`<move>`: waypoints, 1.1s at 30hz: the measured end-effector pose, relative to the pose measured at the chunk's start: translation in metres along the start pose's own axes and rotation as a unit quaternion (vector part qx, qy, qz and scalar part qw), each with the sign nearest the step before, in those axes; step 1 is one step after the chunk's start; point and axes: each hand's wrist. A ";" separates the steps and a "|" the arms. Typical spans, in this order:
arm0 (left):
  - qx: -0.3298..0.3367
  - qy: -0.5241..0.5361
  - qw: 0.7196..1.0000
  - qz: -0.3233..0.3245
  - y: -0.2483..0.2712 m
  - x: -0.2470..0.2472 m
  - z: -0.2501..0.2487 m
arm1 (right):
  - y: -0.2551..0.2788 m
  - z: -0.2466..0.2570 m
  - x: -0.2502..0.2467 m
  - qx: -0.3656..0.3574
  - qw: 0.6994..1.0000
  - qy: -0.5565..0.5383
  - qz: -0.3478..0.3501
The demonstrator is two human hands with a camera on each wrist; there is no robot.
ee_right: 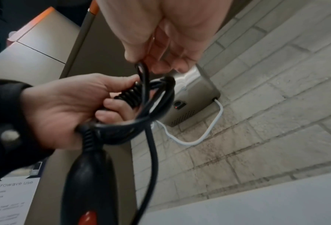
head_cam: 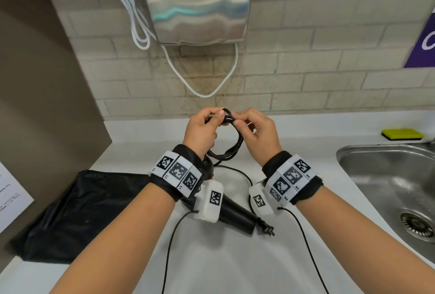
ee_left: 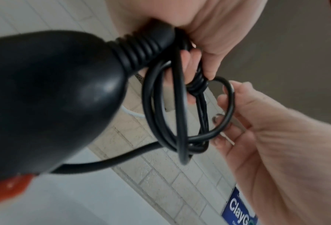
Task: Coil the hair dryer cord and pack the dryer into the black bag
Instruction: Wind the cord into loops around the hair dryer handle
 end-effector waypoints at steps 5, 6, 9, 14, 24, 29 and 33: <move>-0.006 0.022 0.999 0.030 0.005 -0.001 -0.005 | 0.005 -0.007 0.005 0.008 1.000 -0.012 0.023; -0.004 0.018 0.999 0.033 0.007 -0.001 -0.005 | 0.005 -0.008 0.005 0.009 1.000 -0.005 0.025; 0.000 0.007 1.000 0.028 0.009 0.000 -0.007 | 0.004 -0.009 0.004 0.051 0.998 -0.001 0.023; 0.003 0.004 0.998 0.062 0.011 0.003 -0.012 | 0.003 -0.008 -0.001 0.115 0.974 -0.077 0.179; 0.002 -0.033 0.999 0.027 0.008 -0.005 -0.014 | 0.008 -0.018 -0.014 0.202 0.933 -0.212 0.210; -0.032 -0.024 0.999 0.023 0.008 -0.014 -0.011 | 0.001 -0.025 -0.032 0.204 0.952 -0.017 0.228; -0.051 -0.109 0.991 0.060 0.007 -0.007 -0.012 | -0.017 -0.016 -0.032 0.191 0.969 0.052 0.149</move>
Point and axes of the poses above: each hand's wrist, its own y-axis away from the middle knuckle, its own x-axis out of the palm, z = x × y, and after that the axes turned 11 degrees about z, right-handed
